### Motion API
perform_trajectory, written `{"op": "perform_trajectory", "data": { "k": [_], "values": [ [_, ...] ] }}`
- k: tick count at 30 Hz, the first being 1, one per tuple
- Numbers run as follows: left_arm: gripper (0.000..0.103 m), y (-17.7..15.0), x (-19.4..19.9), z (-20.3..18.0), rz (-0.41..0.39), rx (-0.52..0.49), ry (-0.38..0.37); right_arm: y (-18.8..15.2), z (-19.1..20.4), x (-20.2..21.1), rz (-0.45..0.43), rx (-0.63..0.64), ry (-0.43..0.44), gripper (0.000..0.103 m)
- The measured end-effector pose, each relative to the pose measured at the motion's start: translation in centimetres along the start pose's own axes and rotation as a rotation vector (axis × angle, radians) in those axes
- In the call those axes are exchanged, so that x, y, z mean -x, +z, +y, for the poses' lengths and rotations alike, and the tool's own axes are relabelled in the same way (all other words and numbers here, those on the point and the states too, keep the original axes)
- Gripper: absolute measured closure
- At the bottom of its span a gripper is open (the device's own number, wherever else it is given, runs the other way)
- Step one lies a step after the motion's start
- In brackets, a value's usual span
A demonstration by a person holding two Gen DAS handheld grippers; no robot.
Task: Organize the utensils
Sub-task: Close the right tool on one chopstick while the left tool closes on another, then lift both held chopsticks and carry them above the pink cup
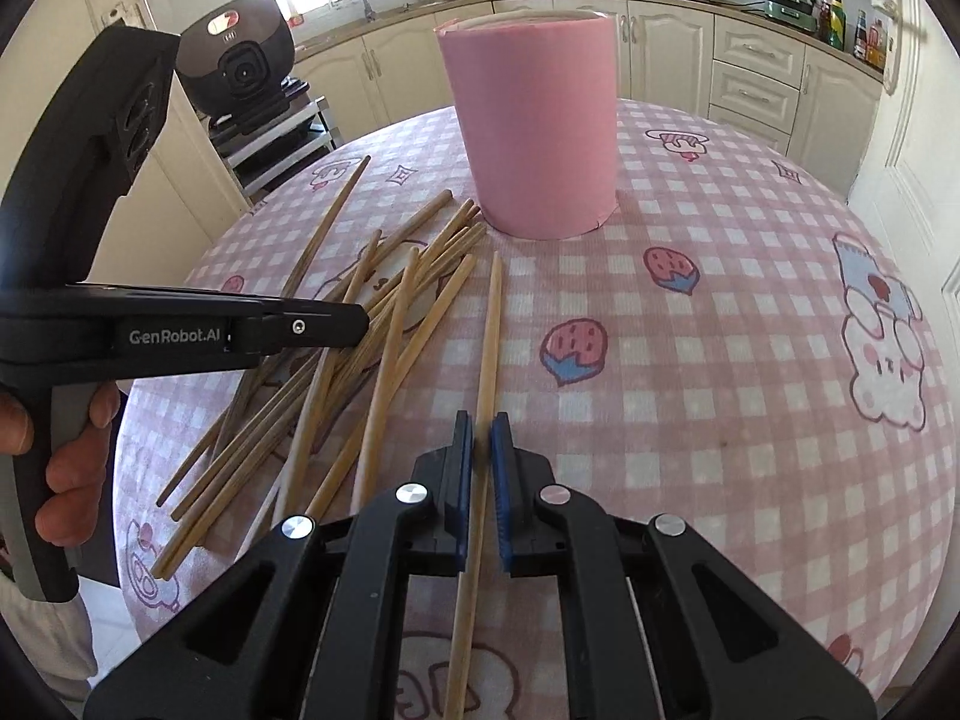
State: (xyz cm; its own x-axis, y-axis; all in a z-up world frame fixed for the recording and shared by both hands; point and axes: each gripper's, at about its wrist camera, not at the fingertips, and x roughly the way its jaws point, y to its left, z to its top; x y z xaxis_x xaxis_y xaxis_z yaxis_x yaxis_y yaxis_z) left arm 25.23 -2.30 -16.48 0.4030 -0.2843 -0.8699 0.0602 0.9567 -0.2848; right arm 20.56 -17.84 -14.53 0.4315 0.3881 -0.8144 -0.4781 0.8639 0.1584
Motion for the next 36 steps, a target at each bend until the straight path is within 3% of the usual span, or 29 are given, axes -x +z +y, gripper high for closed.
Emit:
{"op": "perform_trajectory", "data": {
  "k": [9,12,17,26,33,36],
  "values": [
    [0.090,1.0,-0.2,0.3,0.007,-0.001,-0.023,3.5,0.9,-2.5,0.088,0.082,-0.059,0.097],
    [0.095,0.9,0.0,0.3,-0.014,-0.018,-0.025,4.0,0.7,-2.9,0.097,0.063,-0.051,0.098],
    [0.097,0.8,1.6,0.1,-0.050,-0.024,-0.060,4.2,-0.2,-1.5,0.059,-0.007,0.026,0.098],
    [0.097,0.8,8.8,-0.8,-0.171,-0.103,-0.120,6.3,0.7,4.4,-0.070,0.008,0.063,0.098],
    [0.097,0.6,8.4,0.4,-0.109,-0.091,-0.135,6.2,0.9,4.9,-0.064,0.004,0.084,0.098],
    [0.097,0.2,8.5,0.1,-0.121,-0.089,-0.143,6.5,1.2,5.7,-0.089,-0.005,0.086,0.098]
  ]
}}
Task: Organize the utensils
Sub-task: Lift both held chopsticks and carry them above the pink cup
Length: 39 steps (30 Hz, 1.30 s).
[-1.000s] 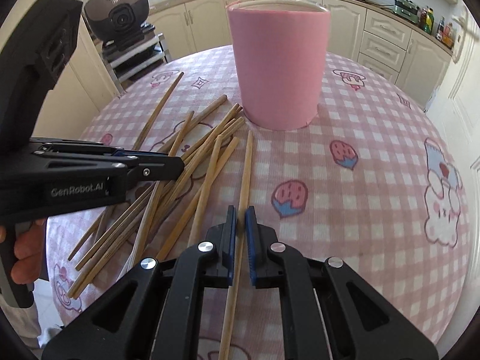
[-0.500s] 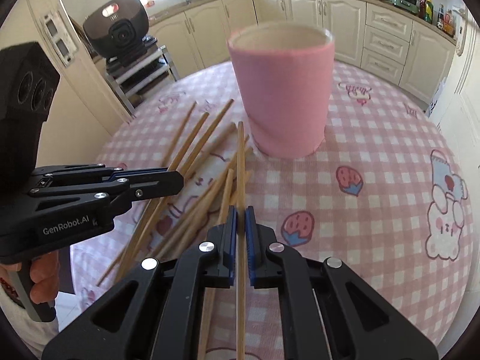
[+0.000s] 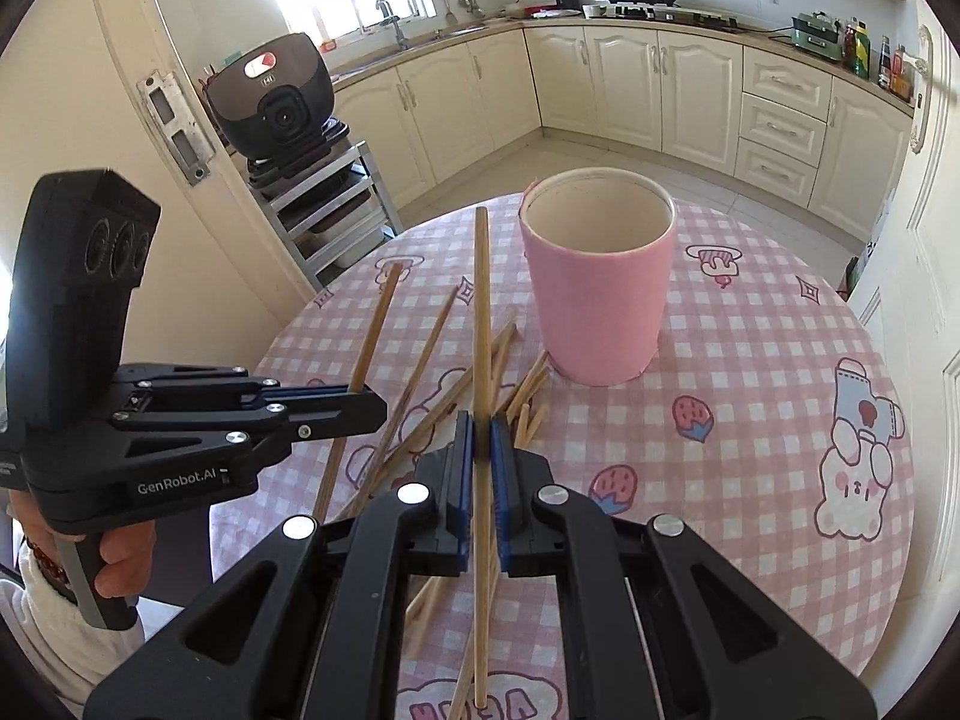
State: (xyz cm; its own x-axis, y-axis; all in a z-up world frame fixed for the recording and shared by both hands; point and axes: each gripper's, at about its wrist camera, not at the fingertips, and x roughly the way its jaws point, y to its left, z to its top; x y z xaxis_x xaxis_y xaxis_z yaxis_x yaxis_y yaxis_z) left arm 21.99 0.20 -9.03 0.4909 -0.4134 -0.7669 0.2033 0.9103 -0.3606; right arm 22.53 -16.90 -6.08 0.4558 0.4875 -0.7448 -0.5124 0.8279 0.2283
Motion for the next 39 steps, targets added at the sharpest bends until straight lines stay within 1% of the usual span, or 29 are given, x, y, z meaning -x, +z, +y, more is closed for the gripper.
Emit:
{"op": "perform_trajectory", "data": {
  "k": [3,6,10,12,14,17,22,24,26,30,33,36,39],
  "values": [
    [0.097,0.4,1.6,-0.9,-0.033,-0.032,-0.019,0.7,0.5,1.2,-0.034,0.005,0.022,0.098],
    [0.097,1.5,3.8,-2.2,-0.075,-0.074,-0.048,2.0,1.1,3.0,-0.088,0.027,0.026,0.098],
    [0.097,3.7,6.9,-3.8,-0.180,-0.120,-0.076,3.9,1.8,5.5,-0.187,0.043,0.014,0.098],
    [0.097,5.1,7.8,-4.3,-0.235,-0.138,-0.066,5.1,1.9,6.5,-0.241,0.050,-0.021,0.098],
    [0.097,6.4,8.6,-5.1,-0.288,-0.165,-0.039,6.1,1.7,7.3,-0.285,0.042,-0.040,0.098],
    [0.097,8.5,9.5,-5.6,-0.366,-0.169,-0.039,7.5,1.5,8.3,-0.352,0.038,-0.088,0.098],
    [0.097,11.5,10.8,-6.4,-0.497,-0.140,-0.023,8.8,1.1,9.0,-0.408,0.035,-0.129,0.098],
    [0.097,12.3,10.9,-6.7,-0.525,-0.135,-0.001,9.1,0.9,9.0,-0.425,0.043,-0.161,0.098],
    [0.097,12.9,10.9,-6.8,-0.569,-0.131,0.006,9.2,0.5,9.2,-0.435,0.044,-0.182,0.098],
    [0.097,13.5,10.2,-6.7,-0.588,-0.116,0.001,9.6,-0.1,8.5,-0.431,0.043,-0.211,0.098],
    [0.097,13.5,9.0,-6.5,-0.584,-0.127,0.008,9.6,-0.5,7.7,-0.410,0.032,-0.203,0.098],
    [0.097,13.4,7.1,-6.2,-0.552,-0.133,0.045,9.4,-1.1,6.5,-0.383,0.023,-0.197,0.098],
    [0.097,13.1,5.0,-5.6,-0.497,-0.138,0.071,8.8,-1.8,5.2,-0.353,0.007,-0.193,0.098]
  ]
}}
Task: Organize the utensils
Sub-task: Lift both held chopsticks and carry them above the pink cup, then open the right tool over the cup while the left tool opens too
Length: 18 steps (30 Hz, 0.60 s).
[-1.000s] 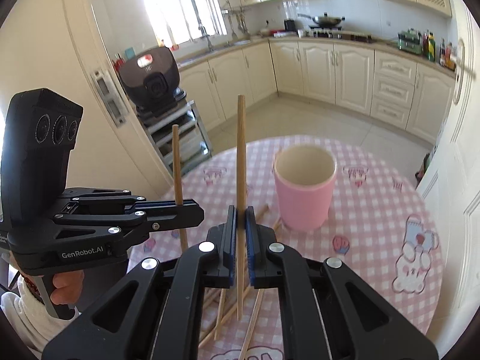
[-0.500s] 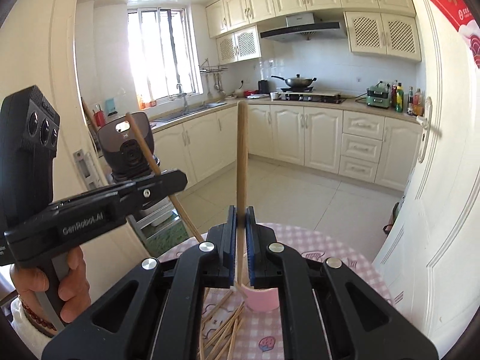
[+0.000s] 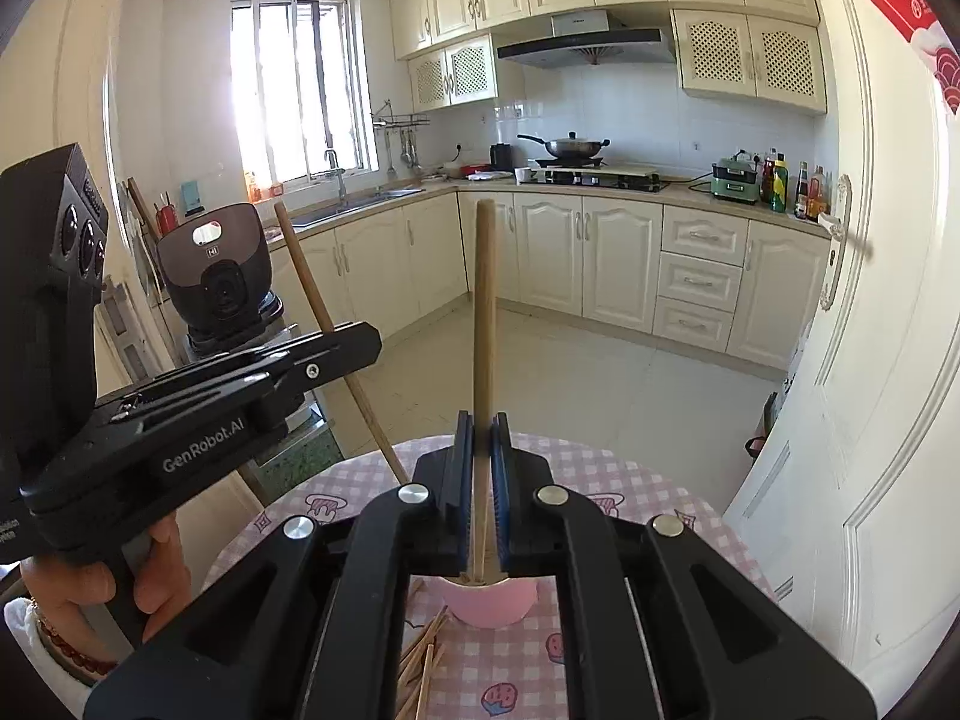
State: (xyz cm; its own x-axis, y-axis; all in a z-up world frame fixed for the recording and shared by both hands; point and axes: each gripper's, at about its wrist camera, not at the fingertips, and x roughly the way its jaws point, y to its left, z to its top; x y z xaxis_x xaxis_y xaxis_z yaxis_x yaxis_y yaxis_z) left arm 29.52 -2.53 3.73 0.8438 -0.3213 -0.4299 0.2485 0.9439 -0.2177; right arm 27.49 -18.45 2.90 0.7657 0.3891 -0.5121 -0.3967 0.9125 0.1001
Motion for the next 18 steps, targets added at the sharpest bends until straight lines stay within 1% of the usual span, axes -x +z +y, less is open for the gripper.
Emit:
{"op": "perform_trajectory", "data": {
  "k": [4,7,12,18],
  "values": [
    [0.097,-1.6,-2.3,0.4,0.080,0.000,0.021,-1.5,-0.6,-1.6,0.051,-0.013,-0.006,0.098],
    [0.097,-2.8,-3.4,0.6,0.114,-0.008,0.034,-2.4,-0.8,-2.5,0.079,-0.028,-0.005,0.098],
    [0.097,-3.5,-3.2,0.5,0.100,-0.032,0.052,-3.4,-0.8,-3.5,0.113,-0.038,-0.012,0.098],
    [0.096,-3.6,-2.8,0.4,0.103,-0.041,0.058,-3.7,-0.8,-3.3,0.115,-0.048,-0.012,0.098]
  ]
}}
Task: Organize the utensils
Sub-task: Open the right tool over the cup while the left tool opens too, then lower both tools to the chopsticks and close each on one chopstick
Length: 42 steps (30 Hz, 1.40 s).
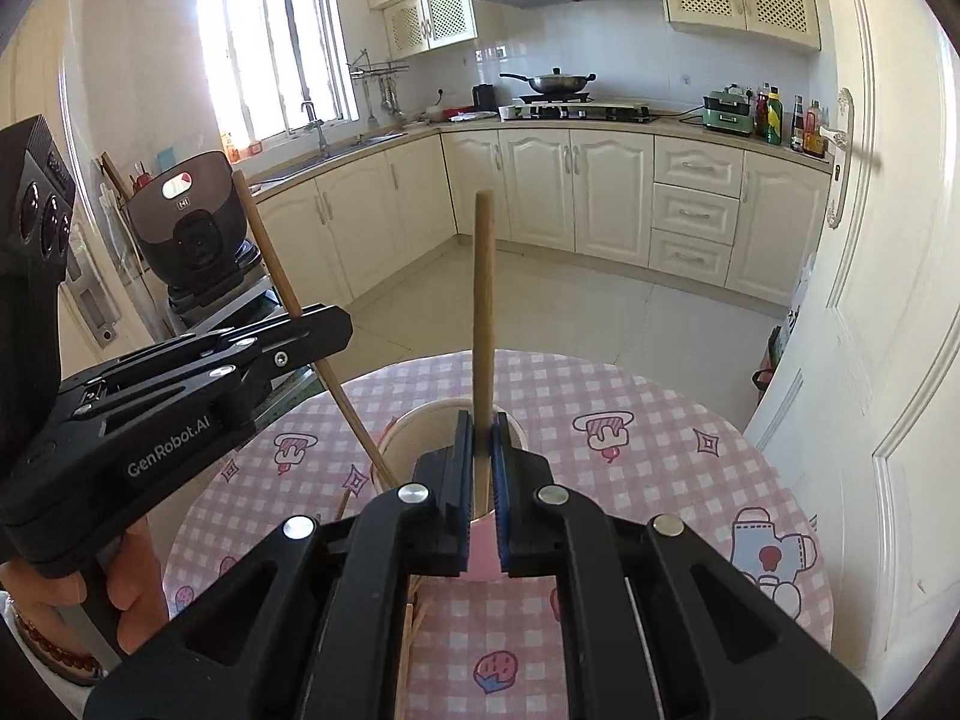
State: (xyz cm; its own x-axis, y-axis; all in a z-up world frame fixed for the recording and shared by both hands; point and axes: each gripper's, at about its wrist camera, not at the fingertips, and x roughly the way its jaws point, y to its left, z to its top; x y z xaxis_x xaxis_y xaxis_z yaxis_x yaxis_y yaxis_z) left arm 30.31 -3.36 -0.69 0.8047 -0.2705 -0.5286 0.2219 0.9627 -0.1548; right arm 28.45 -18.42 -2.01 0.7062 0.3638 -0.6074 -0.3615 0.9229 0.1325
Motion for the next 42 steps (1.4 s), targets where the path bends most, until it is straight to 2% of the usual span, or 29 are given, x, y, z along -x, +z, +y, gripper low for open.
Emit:
{"op": "perform_trajectory", "data": {
  "k": [4,7,9,10,11,16,20,29,34,42],
  "values": [
    [0.095,0.0,0.2,-0.3,0.011,-0.005,-0.001,0.0,0.2,0.2,0.000,0.001,-0.002,0.098],
    [0.090,0.0,0.4,-0.5,0.028,-0.014,0.009,-0.1,0.3,0.5,0.001,-0.009,0.008,0.097],
    [0.076,-0.2,0.8,-0.5,0.027,-0.017,0.020,-0.2,0.3,0.8,-0.001,-0.012,0.006,0.092],
    [0.057,-0.1,1.1,-0.5,0.020,-0.017,0.024,-0.2,0.4,1.0,-0.004,-0.013,0.006,0.090],
    [0.042,-0.2,1.5,-0.5,0.006,-0.019,0.032,-0.3,0.4,1.2,-0.009,-0.015,0.006,0.084],
    [0.041,-0.4,3.5,-0.4,-0.016,-0.028,0.041,-0.5,0.8,2.9,-0.035,-0.019,0.000,0.069],
    [0.035,-1.0,5.2,0.0,-0.018,-0.018,0.045,-0.7,1.2,4.5,-0.061,-0.013,-0.005,0.061],
    [0.031,-3.6,8.5,0.9,0.011,-0.027,0.056,-2.9,2.2,6.3,-0.058,-0.010,-0.001,0.060],
    [0.031,-5.4,9.0,1.8,0.059,-0.028,0.059,-4.7,2.8,6.0,-0.023,-0.015,0.003,0.060],
    [0.031,-8.5,6.7,3.9,0.206,0.005,0.058,-7.4,3.4,4.3,0.060,-0.037,0.026,0.060]
  ]
}}
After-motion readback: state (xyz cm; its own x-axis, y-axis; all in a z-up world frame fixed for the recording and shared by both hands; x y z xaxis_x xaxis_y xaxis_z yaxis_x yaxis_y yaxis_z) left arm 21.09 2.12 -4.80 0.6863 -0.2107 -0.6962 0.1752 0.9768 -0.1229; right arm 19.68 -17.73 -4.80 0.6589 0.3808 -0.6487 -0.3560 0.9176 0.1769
